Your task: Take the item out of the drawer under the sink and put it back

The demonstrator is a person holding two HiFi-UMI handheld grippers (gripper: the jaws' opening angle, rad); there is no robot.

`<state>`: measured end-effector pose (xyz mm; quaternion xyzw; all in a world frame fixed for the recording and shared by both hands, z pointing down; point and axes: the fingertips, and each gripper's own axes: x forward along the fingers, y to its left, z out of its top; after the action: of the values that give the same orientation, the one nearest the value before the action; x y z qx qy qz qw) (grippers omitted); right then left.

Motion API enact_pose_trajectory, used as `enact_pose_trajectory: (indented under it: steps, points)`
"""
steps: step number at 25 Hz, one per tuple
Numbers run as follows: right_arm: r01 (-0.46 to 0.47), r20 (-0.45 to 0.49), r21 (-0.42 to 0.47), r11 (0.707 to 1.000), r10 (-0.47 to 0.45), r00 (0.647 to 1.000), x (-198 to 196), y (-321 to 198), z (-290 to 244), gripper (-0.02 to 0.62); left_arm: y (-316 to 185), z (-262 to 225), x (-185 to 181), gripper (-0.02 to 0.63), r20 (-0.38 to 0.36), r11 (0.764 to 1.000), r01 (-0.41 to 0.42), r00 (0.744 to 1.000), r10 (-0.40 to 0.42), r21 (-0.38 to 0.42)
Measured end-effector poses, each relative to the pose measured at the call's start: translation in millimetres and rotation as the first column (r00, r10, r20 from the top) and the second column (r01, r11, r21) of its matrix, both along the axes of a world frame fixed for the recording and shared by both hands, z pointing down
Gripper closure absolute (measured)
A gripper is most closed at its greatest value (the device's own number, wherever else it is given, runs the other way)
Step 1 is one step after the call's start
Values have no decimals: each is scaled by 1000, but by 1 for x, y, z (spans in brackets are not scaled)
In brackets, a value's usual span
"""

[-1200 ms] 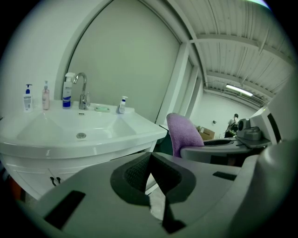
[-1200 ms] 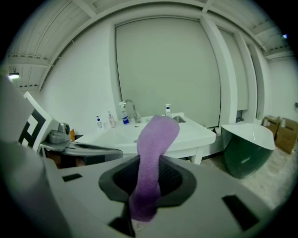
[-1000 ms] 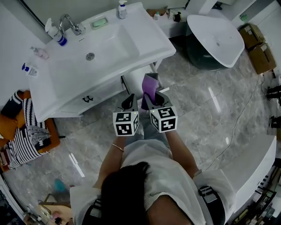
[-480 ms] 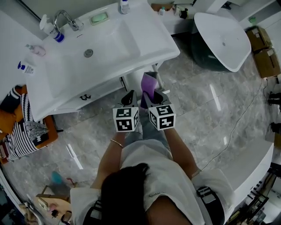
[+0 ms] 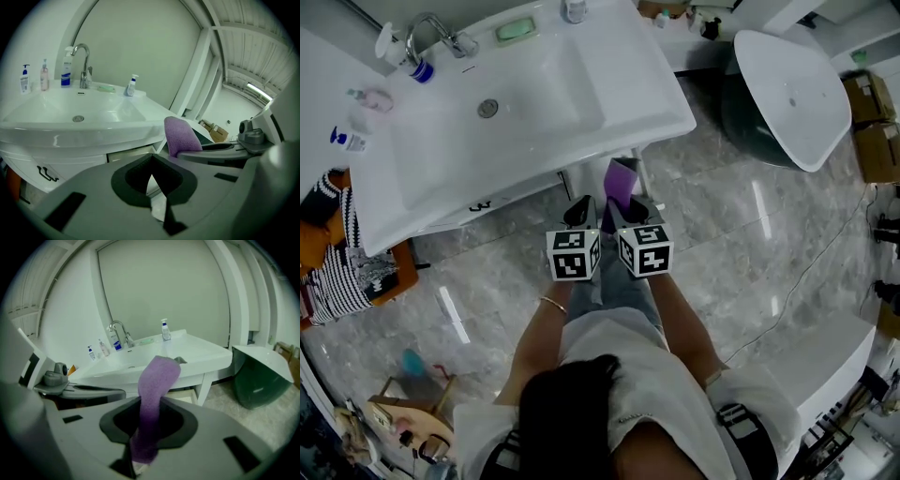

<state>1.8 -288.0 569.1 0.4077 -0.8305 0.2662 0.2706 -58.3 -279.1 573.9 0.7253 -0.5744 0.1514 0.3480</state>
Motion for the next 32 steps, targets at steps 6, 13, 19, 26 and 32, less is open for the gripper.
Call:
enact_pose_trajectory:
  steps: [6, 13, 19, 26, 32]
  points:
    - [5, 2, -72, 997, -4, 1000, 6, -14, 30, 499, -9, 28, 4, 601, -10, 997, 37, 999, -38, -75]
    - [28, -30, -116, 993, -32, 999, 8, -37, 67, 499, -23, 59, 8, 601, -9, 989, 53, 998, -55, -139]
    - [18, -39, -150, 989, -24, 999, 12, -53, 96, 499, -36, 89, 11, 601, -5, 981, 68, 998, -70, -182]
    - [8, -31, -186, 983, -14, 999, 14, -57, 130, 499, -42, 124, 20, 601, -23, 972, 65, 997, -72, -226]
    - [16, -23, -201, 980, -21, 1000, 7, -74, 156, 499, -63, 145, 18, 601, -14, 973, 74, 997, -79, -218]
